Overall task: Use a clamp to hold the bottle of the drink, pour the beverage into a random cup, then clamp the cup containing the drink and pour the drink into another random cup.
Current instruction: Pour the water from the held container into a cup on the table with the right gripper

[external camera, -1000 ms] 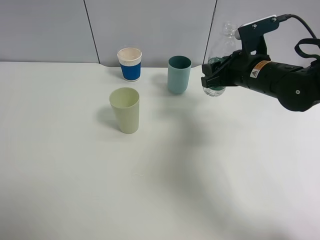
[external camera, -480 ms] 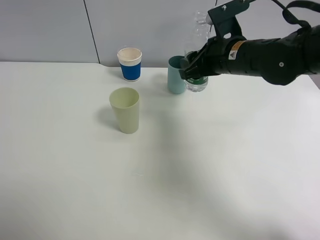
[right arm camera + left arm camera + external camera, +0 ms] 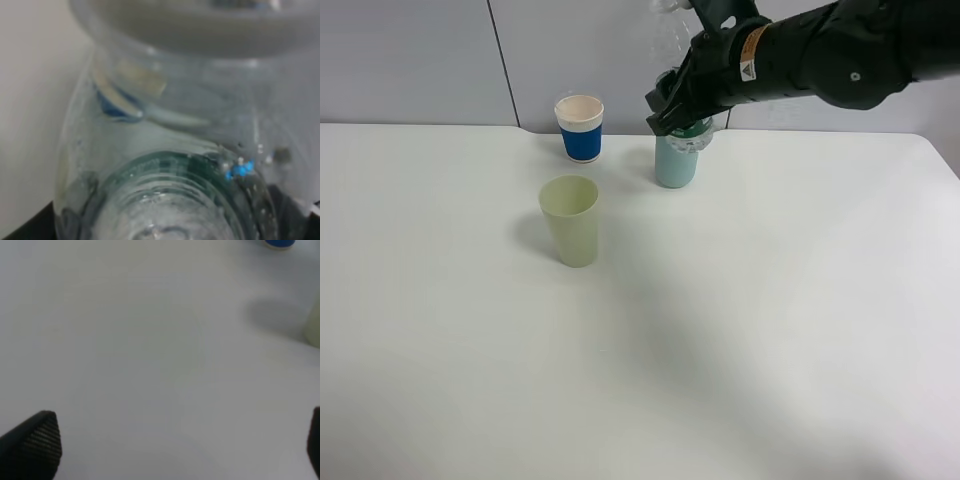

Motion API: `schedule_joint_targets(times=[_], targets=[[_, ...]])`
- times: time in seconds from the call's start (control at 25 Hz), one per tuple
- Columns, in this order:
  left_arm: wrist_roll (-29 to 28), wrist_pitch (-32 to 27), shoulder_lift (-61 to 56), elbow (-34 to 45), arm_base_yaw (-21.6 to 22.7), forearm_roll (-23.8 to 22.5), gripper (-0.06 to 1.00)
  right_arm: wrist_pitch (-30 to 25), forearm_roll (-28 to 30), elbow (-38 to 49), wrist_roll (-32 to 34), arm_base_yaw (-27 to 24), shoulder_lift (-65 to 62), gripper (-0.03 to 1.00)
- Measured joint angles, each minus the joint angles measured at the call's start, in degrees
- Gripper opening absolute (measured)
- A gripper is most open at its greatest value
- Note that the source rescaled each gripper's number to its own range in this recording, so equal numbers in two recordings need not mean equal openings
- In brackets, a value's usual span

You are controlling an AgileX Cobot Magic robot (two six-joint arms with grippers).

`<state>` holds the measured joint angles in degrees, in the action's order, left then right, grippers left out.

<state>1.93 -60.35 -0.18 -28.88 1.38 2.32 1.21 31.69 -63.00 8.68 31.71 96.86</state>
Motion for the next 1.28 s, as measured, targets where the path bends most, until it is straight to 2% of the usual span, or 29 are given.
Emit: schedule_joint_targets(times=[0.12, 0.28, 0.68, 0.92, 1.12, 1.28], targets=[[0.0, 0.0, 0.0, 0.0, 0.0, 0.0, 1.0, -3.84, 9.32, -2.98, 5.46, 1.87, 1.96, 0.02], [0.0, 0.0, 0.0, 0.0, 0.0, 0.0, 1.0, -7.86, 18.08, -6.2, 9.15, 4.22, 4.58, 0.02], [0.0, 0.0, 0.0, 0.0, 0.0, 0.0, 1.0, -9.31, 30.32, -8.6, 9.95, 8.6, 8.73, 0.02], [0.0, 0.0, 0.0, 0.0, 0.0, 0.0, 1.0, -10.34, 35.78, -8.7, 9.95, 9.25, 8.86, 0.02], [0.0, 0.0, 0.0, 0.0, 0.0, 0.0, 1.0, -13.42, 42.2, -8.7, 9.95, 9.25, 8.86, 0.02], [0.0, 0.0, 0.0, 0.0, 0.0, 0.0, 1.0, -13.58, 44.72, -8.77, 10.9, 9.25, 8.87, 0.02]])
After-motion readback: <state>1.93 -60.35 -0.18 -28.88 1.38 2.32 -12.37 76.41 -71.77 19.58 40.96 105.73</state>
